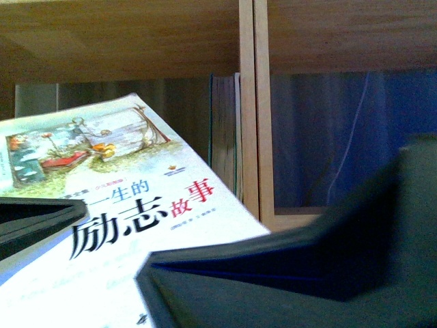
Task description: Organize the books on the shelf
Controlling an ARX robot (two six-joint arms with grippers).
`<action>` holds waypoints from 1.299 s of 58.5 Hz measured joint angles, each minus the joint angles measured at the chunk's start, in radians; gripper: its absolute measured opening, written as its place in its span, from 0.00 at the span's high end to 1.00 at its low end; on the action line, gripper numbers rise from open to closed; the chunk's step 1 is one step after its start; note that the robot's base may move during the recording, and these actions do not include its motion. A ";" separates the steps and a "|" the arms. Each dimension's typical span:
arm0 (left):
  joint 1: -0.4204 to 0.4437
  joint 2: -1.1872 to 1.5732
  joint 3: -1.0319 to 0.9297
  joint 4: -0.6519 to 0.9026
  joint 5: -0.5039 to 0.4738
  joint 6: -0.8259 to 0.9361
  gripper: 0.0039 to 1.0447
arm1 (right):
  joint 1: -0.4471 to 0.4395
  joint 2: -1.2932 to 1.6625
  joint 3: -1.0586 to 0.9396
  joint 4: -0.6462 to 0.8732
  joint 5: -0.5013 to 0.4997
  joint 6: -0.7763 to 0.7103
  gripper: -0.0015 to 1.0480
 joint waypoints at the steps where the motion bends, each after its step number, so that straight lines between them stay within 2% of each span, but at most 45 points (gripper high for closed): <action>1: 0.010 -0.007 0.001 -0.010 0.001 0.015 0.94 | -0.010 -0.009 -0.005 -0.005 -0.007 0.000 0.06; 7: 0.077 -0.054 0.045 -0.121 -0.041 0.161 0.94 | -0.100 -0.090 -0.039 -0.054 -0.058 -0.013 0.07; 12: 0.132 -0.063 0.128 -0.245 -0.110 0.317 0.94 | -0.241 -0.188 -0.059 -0.119 -0.121 -0.024 0.07; 17: 0.146 -0.053 0.180 -0.336 -0.150 0.417 0.94 | -0.363 -0.257 -0.069 -0.156 -0.177 -0.024 0.07; 26: 0.141 -0.027 0.270 -0.486 -0.225 0.614 0.94 | -0.564 -0.368 -0.072 -0.229 -0.285 -0.031 0.07; 33: 0.113 0.008 0.355 -0.589 -0.354 0.789 0.94 | -0.711 -0.466 -0.072 -0.307 -0.360 -0.072 0.07; 39: 0.068 0.056 0.448 -0.687 -0.494 0.990 0.94 | -0.831 -0.559 -0.072 -0.433 -0.400 -0.183 0.07; 44: 0.033 0.101 0.515 -0.723 -0.557 1.116 0.94 | -0.909 -0.623 -0.064 -0.544 -0.389 -0.292 0.07; 50: -0.003 0.146 0.589 -0.755 -0.587 1.190 0.94 | -0.968 -0.676 -0.060 -0.629 -0.379 -0.409 0.07; 55: -0.032 0.190 0.657 -0.774 -0.610 1.214 0.94 | -0.980 -0.718 -0.063 -0.660 -0.347 -0.477 0.07; 76: -0.097 0.433 0.961 -0.878 -0.762 1.283 0.94 | -0.979 -0.749 -0.069 -0.664 -0.346 -0.537 0.07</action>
